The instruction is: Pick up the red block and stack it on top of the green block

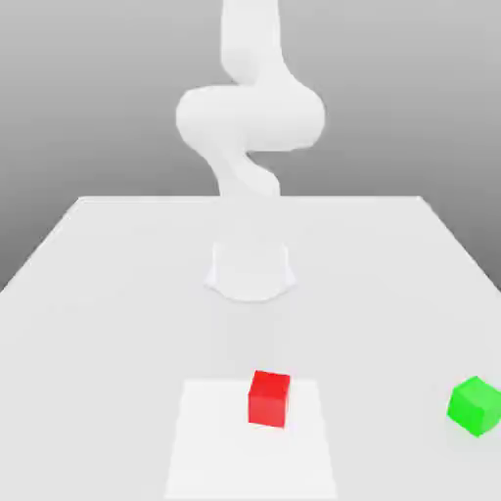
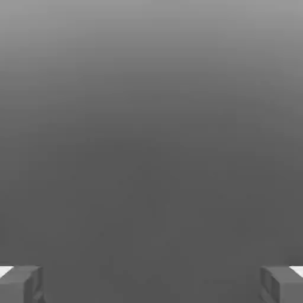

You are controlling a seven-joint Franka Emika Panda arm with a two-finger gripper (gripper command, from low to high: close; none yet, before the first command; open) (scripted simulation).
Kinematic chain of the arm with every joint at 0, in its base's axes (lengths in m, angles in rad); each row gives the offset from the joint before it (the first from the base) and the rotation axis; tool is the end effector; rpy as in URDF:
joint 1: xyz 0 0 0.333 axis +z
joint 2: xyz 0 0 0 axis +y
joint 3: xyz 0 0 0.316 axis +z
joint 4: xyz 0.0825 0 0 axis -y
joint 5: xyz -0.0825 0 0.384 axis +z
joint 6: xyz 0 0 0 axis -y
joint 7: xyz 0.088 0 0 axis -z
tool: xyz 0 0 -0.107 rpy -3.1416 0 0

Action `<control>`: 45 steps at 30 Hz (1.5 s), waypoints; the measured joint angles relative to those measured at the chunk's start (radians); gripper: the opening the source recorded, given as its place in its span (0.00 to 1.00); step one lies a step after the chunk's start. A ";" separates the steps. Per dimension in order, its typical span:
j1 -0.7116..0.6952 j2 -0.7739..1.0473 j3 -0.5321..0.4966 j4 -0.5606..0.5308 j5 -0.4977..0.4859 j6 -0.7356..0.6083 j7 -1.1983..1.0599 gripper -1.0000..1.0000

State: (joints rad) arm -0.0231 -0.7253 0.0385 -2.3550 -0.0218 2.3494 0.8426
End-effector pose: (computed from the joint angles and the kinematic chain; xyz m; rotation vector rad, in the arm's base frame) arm 0.3771 0.0102 0.6612 -2.5022 1.0843 -0.9607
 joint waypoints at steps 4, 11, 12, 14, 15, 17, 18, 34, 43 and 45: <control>-0.035 0.145 0.054 -0.099 -0.042 0.091 0.081 0.50; -0.077 0.398 0.105 -0.270 -0.082 0.248 0.198 0.50; -0.080 0.436 0.108 -0.296 -0.082 0.272 0.211 0.50; -0.081 0.516 0.112 -0.350 -0.073 0.325 0.233 0.50; -0.079 0.559 0.112 -0.379 -0.061 0.354 0.240 0.50; -0.068 0.644 0.114 -0.438 -0.010 0.414 0.234 0.50; -0.062 0.676 0.117 -0.456 0.011 0.438 0.230 0.50; -0.002 0.954 0.027 -0.437 -0.098 0.672 0.319 0.00; -0.028 0.822 0.075 -0.451 -0.018 0.561 0.265 0.00; -0.029 0.776 0.081 -0.459 0.003 0.523 0.249 0.00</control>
State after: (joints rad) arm -0.0519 0.0511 0.1200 -2.8137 -0.0192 2.8721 1.0915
